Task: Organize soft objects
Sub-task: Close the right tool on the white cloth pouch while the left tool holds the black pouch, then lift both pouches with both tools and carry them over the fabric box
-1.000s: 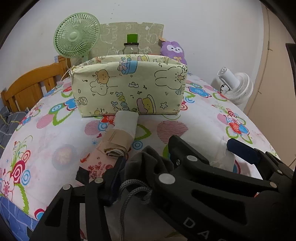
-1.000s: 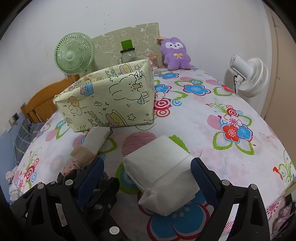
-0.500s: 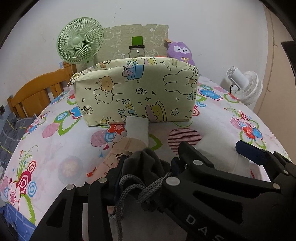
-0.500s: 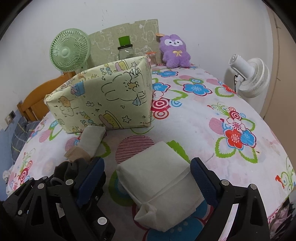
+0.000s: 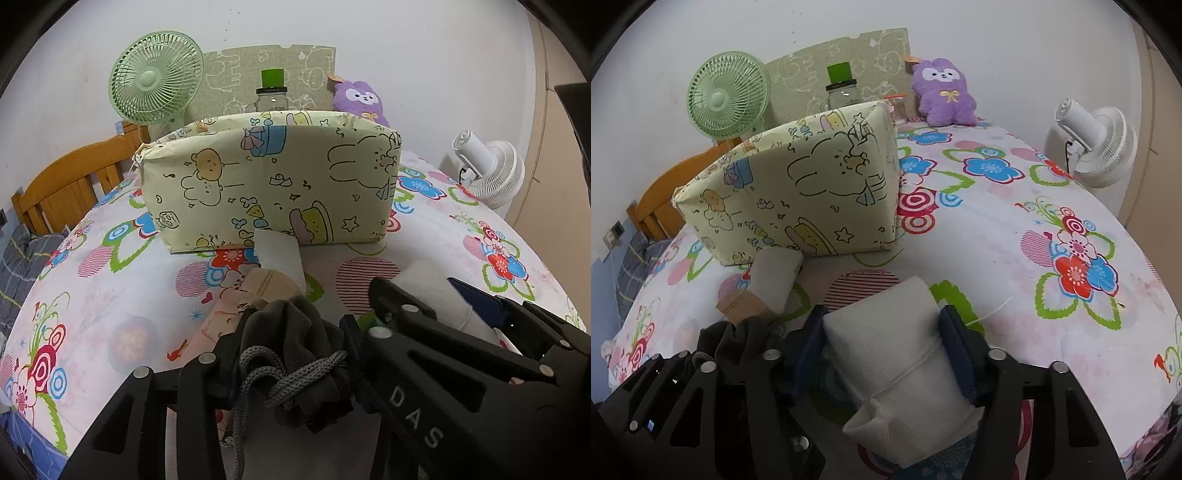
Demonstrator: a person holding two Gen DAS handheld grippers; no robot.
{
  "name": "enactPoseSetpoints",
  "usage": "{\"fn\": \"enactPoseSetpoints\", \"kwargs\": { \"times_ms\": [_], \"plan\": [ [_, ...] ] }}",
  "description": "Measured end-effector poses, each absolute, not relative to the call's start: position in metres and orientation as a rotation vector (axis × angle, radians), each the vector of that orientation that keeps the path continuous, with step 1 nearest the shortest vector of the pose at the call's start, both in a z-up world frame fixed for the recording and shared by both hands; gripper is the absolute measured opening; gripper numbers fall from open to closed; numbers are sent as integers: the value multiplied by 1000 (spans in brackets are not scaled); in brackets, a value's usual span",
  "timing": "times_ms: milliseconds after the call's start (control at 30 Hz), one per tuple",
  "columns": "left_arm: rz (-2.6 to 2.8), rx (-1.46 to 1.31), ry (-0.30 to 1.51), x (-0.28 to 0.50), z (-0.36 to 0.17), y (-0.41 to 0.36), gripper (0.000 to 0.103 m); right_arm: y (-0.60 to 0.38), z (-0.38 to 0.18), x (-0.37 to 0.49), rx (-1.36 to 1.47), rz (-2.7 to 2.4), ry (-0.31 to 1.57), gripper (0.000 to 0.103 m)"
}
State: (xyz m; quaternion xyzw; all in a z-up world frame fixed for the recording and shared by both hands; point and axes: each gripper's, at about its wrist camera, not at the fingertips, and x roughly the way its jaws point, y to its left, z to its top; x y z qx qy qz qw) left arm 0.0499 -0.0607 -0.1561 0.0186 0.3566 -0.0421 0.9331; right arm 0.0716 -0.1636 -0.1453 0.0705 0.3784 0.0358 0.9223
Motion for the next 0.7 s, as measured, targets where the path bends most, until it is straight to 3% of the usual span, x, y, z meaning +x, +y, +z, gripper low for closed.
{"fn": "enactPoseSetpoints", "kwargs": {
  "times_ms": [267,700],
  "plan": [
    [-84,11,739,49,-151,-56,41,-163,-140,69,162,62,766,44],
    [-89,-35,676,42,-121,-44,40,-153,-108,64,147,74,703,43]
  ]
}}
